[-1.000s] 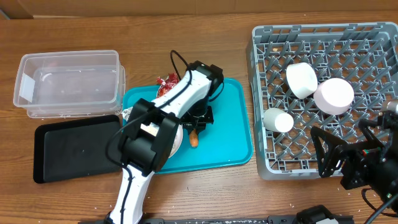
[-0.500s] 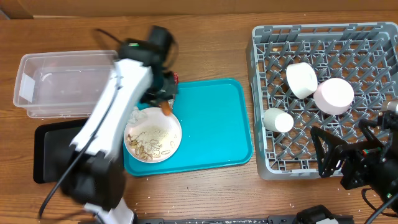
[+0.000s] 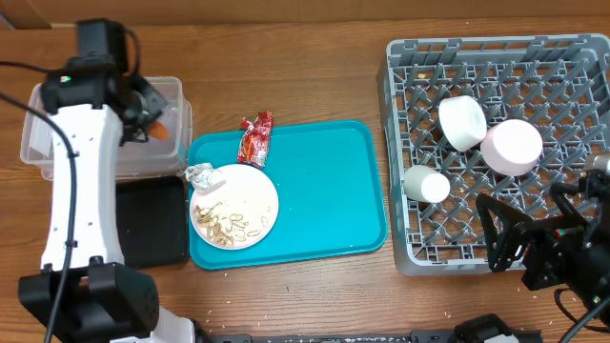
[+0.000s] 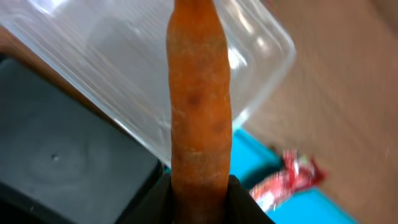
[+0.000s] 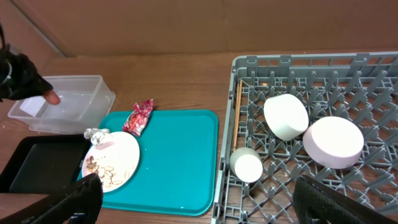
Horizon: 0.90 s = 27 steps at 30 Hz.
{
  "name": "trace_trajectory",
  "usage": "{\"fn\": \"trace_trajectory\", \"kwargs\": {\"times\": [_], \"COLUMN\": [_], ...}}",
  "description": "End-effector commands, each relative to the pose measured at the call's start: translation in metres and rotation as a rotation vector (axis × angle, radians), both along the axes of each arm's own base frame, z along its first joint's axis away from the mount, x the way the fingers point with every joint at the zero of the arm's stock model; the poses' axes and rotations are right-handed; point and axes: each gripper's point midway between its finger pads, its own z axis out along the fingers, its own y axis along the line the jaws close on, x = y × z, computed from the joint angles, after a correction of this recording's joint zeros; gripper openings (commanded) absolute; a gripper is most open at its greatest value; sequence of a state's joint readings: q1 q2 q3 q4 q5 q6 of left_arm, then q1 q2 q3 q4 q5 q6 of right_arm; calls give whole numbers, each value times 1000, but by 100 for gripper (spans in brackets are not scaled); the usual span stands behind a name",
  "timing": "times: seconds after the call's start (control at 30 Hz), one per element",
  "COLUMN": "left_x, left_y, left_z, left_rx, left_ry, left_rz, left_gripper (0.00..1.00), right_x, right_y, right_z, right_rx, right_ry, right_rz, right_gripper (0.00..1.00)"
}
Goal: Sort waste into correct bins and load items into the dishwasher
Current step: 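Carry the carrot to the clear plastic bin and release it, then reach the left gripper to the red wrapper on the tray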
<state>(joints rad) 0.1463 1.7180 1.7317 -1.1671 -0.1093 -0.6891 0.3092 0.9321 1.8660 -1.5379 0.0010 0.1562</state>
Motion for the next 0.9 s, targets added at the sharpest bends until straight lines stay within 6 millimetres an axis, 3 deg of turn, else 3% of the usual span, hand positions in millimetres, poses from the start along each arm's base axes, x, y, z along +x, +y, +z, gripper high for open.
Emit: {"fn": "trace_trajectory", "kwargs": {"times": [0.0,0.2,0.23,0.3,0.37,0.57,0.63,0.73,0.8,0.87], "left_x": [4,9,9,11,14,16,14,12,15,22], "left_y": [19,31,31,31,20,-43,-66,-96,-114,-132], "left_z": [-1,3,3,6,9,7,3,-11,-23,-36], "left_rx": [-27,-23,-20,-15,-41,-180,-119,28,147,225], "left_ry": [-35,-74,-74,-83,-81,-64,-30,31,60,70], "left_rz": [158,204,205,183,83,-177,-315,-427,-471,-510], "left_gripper": [28,51,49,35,20,32,43,86,96,96], "right_x": [1,1,1,1,1,1,1,1,1,1], "right_y": [-1,-1,-1,-1,-1,-1,-1,-1,-1,-1], "right_z": [2,2,2,2,2,2,2,2,2,2], "right_rx": [1,1,1,1,1,1,1,1,1,1], "right_ry": [-10,-10,-10,-10,-10,-10,-10,-10,-10,-10], "right_rz": [-4,-4,-4,-4,-4,-4,-4,-4,-4,-4], "right_gripper": [100,100,100,100,100,100,100,100,100,100]}}
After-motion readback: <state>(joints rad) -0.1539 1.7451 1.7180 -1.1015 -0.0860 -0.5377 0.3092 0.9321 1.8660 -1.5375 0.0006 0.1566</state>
